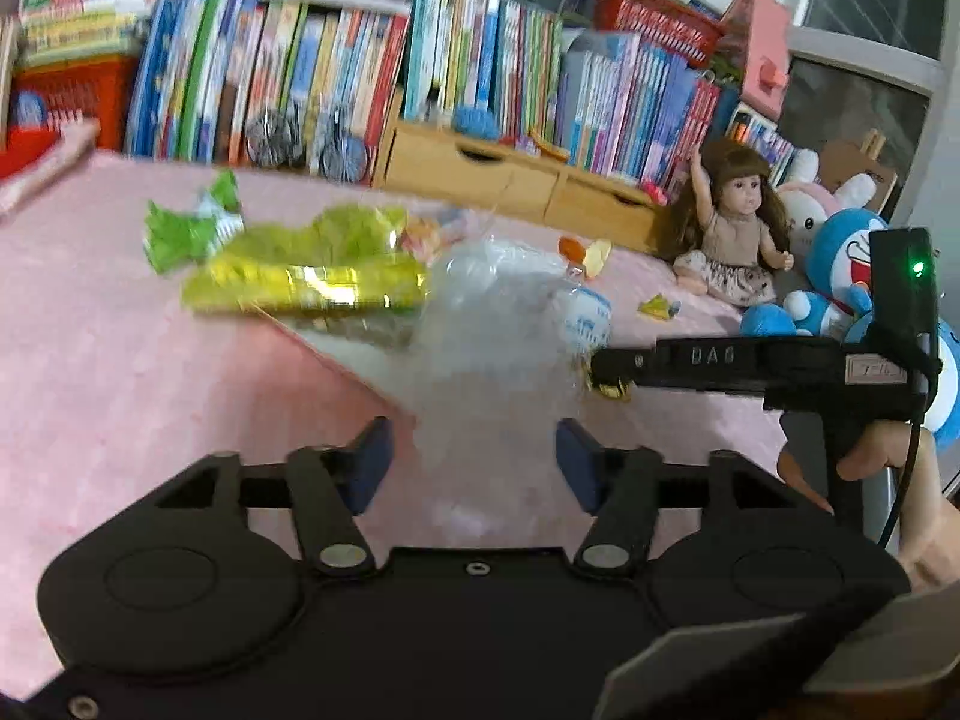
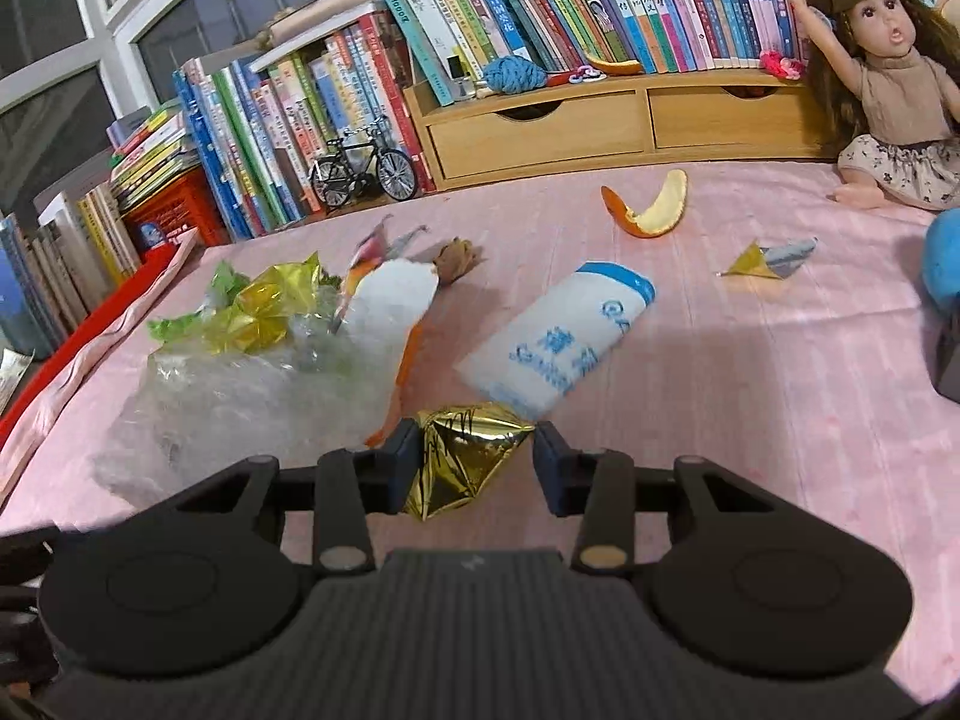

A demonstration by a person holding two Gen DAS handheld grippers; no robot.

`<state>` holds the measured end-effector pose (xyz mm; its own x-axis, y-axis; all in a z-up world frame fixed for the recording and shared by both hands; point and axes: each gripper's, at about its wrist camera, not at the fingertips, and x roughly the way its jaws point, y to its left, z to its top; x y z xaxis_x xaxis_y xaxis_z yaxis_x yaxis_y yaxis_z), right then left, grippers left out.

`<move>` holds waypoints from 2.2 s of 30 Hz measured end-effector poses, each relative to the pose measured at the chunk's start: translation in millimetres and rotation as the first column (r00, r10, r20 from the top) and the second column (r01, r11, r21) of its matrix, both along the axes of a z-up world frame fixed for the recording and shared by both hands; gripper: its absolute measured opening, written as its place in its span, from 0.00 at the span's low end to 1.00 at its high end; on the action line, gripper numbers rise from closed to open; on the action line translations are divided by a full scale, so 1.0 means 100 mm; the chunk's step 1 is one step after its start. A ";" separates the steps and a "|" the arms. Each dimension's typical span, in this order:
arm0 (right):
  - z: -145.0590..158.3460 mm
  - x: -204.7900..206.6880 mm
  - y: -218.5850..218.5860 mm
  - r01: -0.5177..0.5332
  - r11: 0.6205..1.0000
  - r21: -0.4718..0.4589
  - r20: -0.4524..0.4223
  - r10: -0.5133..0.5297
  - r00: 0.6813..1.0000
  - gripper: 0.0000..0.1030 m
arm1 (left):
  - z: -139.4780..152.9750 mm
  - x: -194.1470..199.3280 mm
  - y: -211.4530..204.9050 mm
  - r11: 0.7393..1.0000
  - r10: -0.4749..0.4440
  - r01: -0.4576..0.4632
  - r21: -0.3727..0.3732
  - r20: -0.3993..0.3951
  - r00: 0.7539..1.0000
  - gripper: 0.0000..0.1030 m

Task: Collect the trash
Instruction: 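Grasp the gold foil wrapper with the right gripper while the left grasps the plastic bag, then carry foil wrapper and plastic bag down into the bin and open both grippers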

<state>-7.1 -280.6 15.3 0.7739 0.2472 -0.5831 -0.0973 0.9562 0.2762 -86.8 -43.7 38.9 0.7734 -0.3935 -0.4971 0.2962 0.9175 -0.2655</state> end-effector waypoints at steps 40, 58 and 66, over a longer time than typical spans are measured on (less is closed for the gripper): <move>-0.13 -0.65 -0.13 -0.005 1.000 -0.009 -0.010 0.005 1.000 0.44 | -0.12 0.19 -0.33 0.980 -0.182 0.178 -0.091 -0.042 0.982 0.48; 0.03 -1.33 0.02 -0.078 0.997 -0.017 0.048 0.079 0.996 0.44 | 0.23 -0.66 0.06 0.983 -0.184 0.185 -0.022 0.033 0.982 0.46; 0.03 -1.78 0.27 -0.137 0.988 -0.065 0.077 0.142 0.987 0.44 | 0.25 -1.24 0.34 0.977 -0.214 0.212 0.028 0.053 0.975 0.46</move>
